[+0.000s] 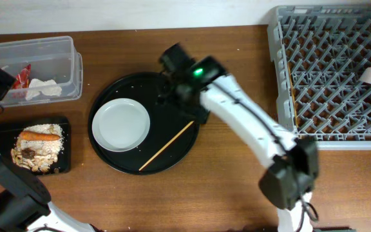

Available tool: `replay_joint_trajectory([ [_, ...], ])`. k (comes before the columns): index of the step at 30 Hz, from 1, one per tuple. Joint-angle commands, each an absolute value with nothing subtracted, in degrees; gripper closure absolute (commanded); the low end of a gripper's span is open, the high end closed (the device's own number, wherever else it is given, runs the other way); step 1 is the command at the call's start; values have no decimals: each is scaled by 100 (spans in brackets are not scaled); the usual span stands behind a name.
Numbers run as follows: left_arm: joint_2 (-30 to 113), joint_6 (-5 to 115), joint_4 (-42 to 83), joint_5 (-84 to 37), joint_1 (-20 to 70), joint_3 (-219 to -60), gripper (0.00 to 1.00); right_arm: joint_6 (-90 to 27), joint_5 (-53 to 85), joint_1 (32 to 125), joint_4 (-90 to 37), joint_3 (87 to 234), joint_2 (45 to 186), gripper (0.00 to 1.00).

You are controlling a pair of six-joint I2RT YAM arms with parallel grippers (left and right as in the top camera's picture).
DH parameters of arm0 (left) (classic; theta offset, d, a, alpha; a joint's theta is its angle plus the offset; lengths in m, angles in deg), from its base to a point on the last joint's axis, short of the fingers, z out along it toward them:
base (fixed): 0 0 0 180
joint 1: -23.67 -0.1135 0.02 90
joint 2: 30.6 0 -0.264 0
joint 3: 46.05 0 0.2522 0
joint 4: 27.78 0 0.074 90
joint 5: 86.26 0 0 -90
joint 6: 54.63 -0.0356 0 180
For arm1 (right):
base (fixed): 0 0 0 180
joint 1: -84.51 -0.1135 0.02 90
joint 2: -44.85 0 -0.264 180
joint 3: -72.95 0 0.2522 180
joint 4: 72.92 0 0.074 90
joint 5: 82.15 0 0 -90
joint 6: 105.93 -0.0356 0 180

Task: Sort waste into correct bins and load items into the dishwasher rack
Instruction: 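Move the right gripper back to the remaining chopstick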

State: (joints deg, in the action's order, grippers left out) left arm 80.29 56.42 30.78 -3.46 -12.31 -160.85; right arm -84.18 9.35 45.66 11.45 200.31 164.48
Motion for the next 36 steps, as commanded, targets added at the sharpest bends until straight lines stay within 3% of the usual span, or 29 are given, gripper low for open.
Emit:
replay_joint_trajectory([
  [1, 7959, 5656, 3067, -346, -1251, -16111, 1, -9810, 157, 4162, 1090, 20112, 17012, 3],
  [10, 7959, 5656, 3067, -346, -1251, -16111, 1, -10195, 461, 3871, 930, 20112, 17738, 4],
  [15, 7959, 5656, 3067, -346, -1251, -16111, 1, -10195, 454, 3805, 898, 20097, 17747, 18],
  [30, 7959, 5656, 3067, -346, -1251, -16111, 1, -10195, 439, 3873, 336, 19400, 17747, 19],
  [36, 7959, 5656, 3067, -346, -1251, -16111, 1, -10197, 472, 3878, 251, 19266, 17747, 33],
])
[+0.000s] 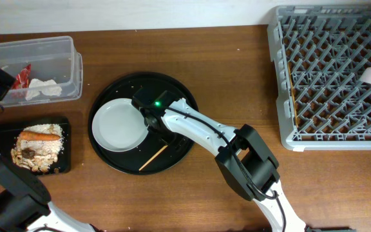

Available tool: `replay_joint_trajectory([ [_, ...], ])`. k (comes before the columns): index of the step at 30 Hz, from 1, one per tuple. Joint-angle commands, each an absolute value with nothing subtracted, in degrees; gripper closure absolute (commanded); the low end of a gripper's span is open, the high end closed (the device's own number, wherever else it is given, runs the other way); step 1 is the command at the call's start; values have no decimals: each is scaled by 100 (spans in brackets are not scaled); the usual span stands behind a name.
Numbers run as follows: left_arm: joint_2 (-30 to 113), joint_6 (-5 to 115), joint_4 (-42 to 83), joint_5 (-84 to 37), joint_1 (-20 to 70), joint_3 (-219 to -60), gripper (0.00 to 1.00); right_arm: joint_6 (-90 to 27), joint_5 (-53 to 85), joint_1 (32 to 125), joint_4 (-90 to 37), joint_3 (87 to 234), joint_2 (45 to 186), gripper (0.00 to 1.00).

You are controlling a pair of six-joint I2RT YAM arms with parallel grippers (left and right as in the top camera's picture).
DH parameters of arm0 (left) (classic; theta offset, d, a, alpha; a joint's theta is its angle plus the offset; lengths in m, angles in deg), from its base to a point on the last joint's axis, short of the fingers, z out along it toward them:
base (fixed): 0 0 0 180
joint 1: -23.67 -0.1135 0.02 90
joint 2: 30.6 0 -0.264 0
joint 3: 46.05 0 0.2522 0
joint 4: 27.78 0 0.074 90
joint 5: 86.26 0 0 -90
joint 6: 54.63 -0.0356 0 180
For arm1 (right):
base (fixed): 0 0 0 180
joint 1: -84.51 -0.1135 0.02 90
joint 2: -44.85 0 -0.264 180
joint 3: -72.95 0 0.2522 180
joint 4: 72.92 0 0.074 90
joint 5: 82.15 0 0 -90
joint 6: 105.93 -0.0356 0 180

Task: Sort waste into correct bins and load items into the dishwasher rack
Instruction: 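Move the right gripper back to the remaining chopstick, then grasp the second wooden chopstick with the right gripper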

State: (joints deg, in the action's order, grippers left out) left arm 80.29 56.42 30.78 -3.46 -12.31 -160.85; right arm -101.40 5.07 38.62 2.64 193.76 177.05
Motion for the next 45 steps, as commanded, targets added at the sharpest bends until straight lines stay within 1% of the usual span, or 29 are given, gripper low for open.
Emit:
replay_joint_trajectory([
  [1, 7959, 5656, 3067, -346, -1251, -16111, 1, -10197, 480, 3878, 251, 19266, 17747, 34],
  [2, 7959, 5656, 3067, -346, -1251, -16111, 1, -10197, 487, 3875, 251, 19266, 17747, 38],
  [6, 7959, 5656, 3067, -346, -1251, -16111, 1, -10199, 487, 3871, 251, 19266, 17747, 41],
  [15, 7959, 5656, 3067, -348, -1251, -16111, 1, -10197, 585, 3873, 251, 19214, 17871, 40],
  [20, 7959, 5656, 3067, -346, -1251, -16111, 1, -10197, 590, 3873, 246, 19214, 17928, 42],
  [22, 7959, 5656, 3067, -346, -1251, -16111, 1, -10197, 590, 3882, 246, 19214, 17928, 46],
  [24, 7959, 5656, 3067, -346, -1251, -16111, 1, -10195, 590, 3882, 253, 19214, 17928, 55],
  [30, 7959, 5656, 3067, -346, -1251, -16111, 1, -10195, 596, 3889, 253, 19214, 17915, 60],
  [31, 7959, 5656, 3067, -346, -1251, -16111, 1, -10195, 598, 3891, 253, 19214, 17902, 63],
  [33, 7959, 5656, 3067, -346, -1251, -16111, 1, -10195, 616, 3913, 253, 19216, 17860, 74],
  [36, 7959, 5656, 3067, -348, -1251, -16111, 1, -10195, 747, 3983, 253, 19216, 17812, 82],
  [37, 7959, 5656, 3067, -346, -1251, -16111, 1, -10193, 810, 4009, 255, 19216, 17806, 86],
  [40, 7959, 5656, 3067, -346, -1251, -16111, 1, -10188, 933, 4068, 255, 19216, 17806, 90],
  [45, 7959, 5656, 3067, -346, -1251, -16111, 1, -10166, 935, 4072, 259, 19216, 17753, 90],
])
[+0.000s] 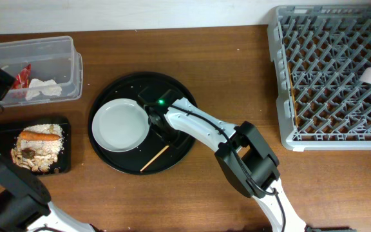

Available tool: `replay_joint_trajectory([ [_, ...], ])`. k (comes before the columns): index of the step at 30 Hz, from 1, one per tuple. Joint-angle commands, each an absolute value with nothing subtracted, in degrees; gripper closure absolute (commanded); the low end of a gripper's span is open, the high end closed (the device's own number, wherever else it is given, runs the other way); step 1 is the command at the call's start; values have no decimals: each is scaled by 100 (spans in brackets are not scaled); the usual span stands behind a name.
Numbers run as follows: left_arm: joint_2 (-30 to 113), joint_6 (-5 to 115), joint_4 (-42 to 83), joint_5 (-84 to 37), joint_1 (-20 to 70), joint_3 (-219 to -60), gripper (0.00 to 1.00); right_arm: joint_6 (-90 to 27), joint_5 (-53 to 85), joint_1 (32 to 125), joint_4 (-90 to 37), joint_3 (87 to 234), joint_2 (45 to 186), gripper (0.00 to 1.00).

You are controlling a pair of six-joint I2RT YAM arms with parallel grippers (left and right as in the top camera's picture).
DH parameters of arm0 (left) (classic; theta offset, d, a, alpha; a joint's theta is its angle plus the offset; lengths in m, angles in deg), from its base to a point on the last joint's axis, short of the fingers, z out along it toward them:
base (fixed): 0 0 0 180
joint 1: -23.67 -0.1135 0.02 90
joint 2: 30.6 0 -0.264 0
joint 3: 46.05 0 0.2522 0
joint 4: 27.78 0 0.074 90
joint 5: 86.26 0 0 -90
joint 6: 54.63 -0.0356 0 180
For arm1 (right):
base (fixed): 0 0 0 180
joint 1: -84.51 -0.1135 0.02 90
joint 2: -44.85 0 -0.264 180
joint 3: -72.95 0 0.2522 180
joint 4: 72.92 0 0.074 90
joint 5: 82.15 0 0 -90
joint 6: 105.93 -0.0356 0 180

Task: Sort waste into correct bins and load items into the dishwasher rack
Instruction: 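Grasp the second wooden chopstick with the right gripper, then carry the chopstick right and drop it into the grey rack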

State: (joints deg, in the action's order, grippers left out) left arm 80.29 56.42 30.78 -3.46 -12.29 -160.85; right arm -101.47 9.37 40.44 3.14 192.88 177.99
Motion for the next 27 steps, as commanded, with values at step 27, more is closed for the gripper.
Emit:
replay_joint_trajectory([
  [27, 7959, 5656, 3067, -348, -1251, -16111, 1, -4164, 1202, 8933, 504, 20117, 14859, 96],
])
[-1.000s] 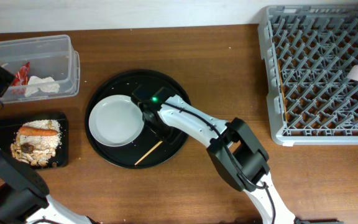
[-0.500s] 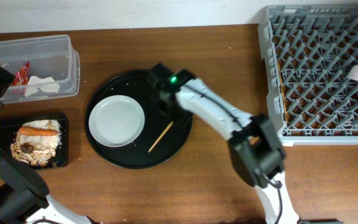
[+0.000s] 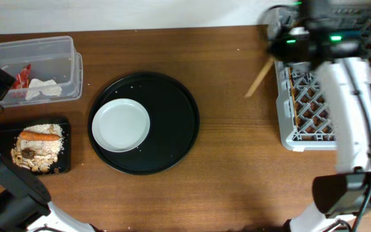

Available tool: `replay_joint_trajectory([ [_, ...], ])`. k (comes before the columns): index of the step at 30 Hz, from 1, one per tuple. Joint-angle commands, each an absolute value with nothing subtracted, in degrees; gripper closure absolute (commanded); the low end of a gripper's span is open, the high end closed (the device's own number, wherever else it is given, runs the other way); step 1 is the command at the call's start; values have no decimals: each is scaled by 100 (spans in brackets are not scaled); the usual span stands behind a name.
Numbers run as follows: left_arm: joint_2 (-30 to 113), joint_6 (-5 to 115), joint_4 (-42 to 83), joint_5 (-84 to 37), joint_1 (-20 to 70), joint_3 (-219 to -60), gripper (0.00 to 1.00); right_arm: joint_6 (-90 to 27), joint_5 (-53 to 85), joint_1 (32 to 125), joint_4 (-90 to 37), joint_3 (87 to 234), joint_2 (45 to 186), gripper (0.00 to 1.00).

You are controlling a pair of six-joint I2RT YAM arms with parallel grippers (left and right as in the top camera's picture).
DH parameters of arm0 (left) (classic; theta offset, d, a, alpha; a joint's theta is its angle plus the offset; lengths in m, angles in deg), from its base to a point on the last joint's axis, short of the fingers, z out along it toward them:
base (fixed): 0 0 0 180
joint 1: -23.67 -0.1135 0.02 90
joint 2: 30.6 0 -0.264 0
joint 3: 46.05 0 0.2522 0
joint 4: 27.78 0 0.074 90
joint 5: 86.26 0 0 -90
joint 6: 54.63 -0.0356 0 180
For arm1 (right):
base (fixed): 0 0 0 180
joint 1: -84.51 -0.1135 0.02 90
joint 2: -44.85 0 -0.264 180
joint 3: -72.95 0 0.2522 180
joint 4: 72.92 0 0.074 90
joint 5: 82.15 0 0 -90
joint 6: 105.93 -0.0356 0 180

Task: Sort waste into correct bins and load items into the dishwasher rack
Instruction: 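Carry the chopstick right and drop it into the grey rack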

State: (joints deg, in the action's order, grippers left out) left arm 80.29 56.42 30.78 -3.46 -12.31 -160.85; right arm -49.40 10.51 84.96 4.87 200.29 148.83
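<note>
A thin wooden chopstick (image 3: pixel 259 80) hangs slanted over the table just left of the grey dishwasher rack (image 3: pixel 330 132). My right gripper (image 3: pixel 277 54) is shut on its upper end, at the rack's left rim. A white plate (image 3: pixel 121 125) lies on the left half of the round black tray (image 3: pixel 172 122). My left gripper rests at the far left beside the clear bin (image 3: pixel 69 45). Its fingers are too dark and small to read.
The clear bin holds a red wrapper (image 3: pixel 22 76) and a crumpled tissue (image 3: pixel 44 88). A black square tray (image 3: pixel 64 129) at the left carries food scraps and a carrot (image 3: pixel 40 136). A white cup and a bluish glass sit in the rack's right side.
My right gripper was down on the black tray at the chopstick. Now it is at the rack's left rim with the chopstick held off the table. The tray holds only the plate.
At first my right gripper was over the tray's far side, with the chopstick lying flat right of the plate. Then it was low at the chopstick beside the plate, and stayed there. Now the chopstick is up by the rack. The left arm has stayed put.
</note>
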Motion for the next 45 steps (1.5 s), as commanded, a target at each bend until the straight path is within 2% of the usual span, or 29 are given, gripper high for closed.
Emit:
replay_joint_trajectory([
  [1, 7959, 5656, 3067, -346, -1251, -16111, 1, -3966, 1204, 9088, 489, 20117, 14892, 96],
  [8, 7959, 5656, 3067, -348, -1251, -16111, 1, -1749, 1215, 9401, 246, 20114, 15109, 96],
  [14, 7959, 5656, 3067, -346, -1251, -16111, 1, -641, 1208, 9401, 32, 20114, 15500, 96],
  [31, 7959, 5656, 3067, -346, -1251, -16111, 1, -436, 1217, 9390, -114, 20114, 16846, 94],
  [32, 7959, 5656, 3067, -348, -1251, -16111, 1, -436, 1217, 9390, -114, 20114, 16846, 89],
  [34, 7959, 5656, 3067, -348, -1251, -16111, 1, -438, 1217, 9390, -106, 20114, 16846, 55],
  [36, 7959, 5656, 3067, -346, -1251, -16111, 1, -440, 1221, 9390, -44, 20114, 16846, 2],
  [40, 7959, 5656, 3067, -346, -1251, -16111, 1, -1133, 1372, 9390, 1, 20117, 16739, 2],
  [45, 7959, 5656, 3067, -346, -1251, -16111, 1, -2088, 2487, 9386, -44, 20117, 16199, 2],
])
